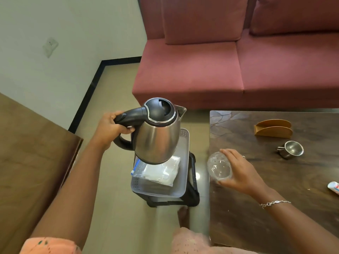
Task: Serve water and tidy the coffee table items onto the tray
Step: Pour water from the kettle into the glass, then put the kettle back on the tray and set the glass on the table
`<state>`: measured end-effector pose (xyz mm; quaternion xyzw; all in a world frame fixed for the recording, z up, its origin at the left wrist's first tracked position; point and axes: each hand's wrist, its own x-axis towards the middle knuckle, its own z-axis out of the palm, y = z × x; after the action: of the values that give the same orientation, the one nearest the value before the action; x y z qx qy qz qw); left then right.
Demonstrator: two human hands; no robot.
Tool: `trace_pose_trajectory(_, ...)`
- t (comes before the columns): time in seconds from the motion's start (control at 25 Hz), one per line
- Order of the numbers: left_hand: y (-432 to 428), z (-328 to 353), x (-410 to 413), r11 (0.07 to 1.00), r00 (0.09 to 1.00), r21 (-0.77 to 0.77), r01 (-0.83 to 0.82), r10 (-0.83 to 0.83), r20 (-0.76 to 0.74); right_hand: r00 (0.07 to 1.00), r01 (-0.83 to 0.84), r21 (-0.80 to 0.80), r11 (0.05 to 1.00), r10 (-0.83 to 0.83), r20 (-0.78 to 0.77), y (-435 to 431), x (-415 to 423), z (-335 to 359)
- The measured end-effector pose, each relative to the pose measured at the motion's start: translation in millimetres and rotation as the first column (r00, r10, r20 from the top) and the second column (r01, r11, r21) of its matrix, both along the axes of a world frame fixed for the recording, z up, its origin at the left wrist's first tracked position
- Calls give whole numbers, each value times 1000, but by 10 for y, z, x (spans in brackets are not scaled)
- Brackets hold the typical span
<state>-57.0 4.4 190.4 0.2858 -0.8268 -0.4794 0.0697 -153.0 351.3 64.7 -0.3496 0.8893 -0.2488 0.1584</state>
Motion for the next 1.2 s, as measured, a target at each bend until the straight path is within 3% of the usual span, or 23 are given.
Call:
trace_pose_trajectory(0.12,-253,-344,-113,994,997,80,-74,73,21,1000,13,-7,1000,-13,10,-146,20,-20)
trace_pose_trajectory(0.28,-472,-786,-326,992,996,116,-55,46,79,999,39,-13,999,-38,24,-315,18,-72)
trace_pose_trajectory(0.6,-642,-1544,-795,974,952,-21,225,-215,218,992,124,-18,992,-123,33,-622,-64,-219)
trace_pose_trajectory(0.88,-729,-1871,-961,951,919,15,309,-303,253,985,171,12,985,-171,11,-720,-102,-275)
trace_pose_trajectory(1.04,-917,-1979,-886,957,917,71,282,-291,274,983,183,27,983,-183,1,-746,-94,-292)
trace_pose_trajectory(1.2,-1018,-2054,-766,968,911,31,249,-245,331,982,191,29,981,-191,10,-792,-114,-307)
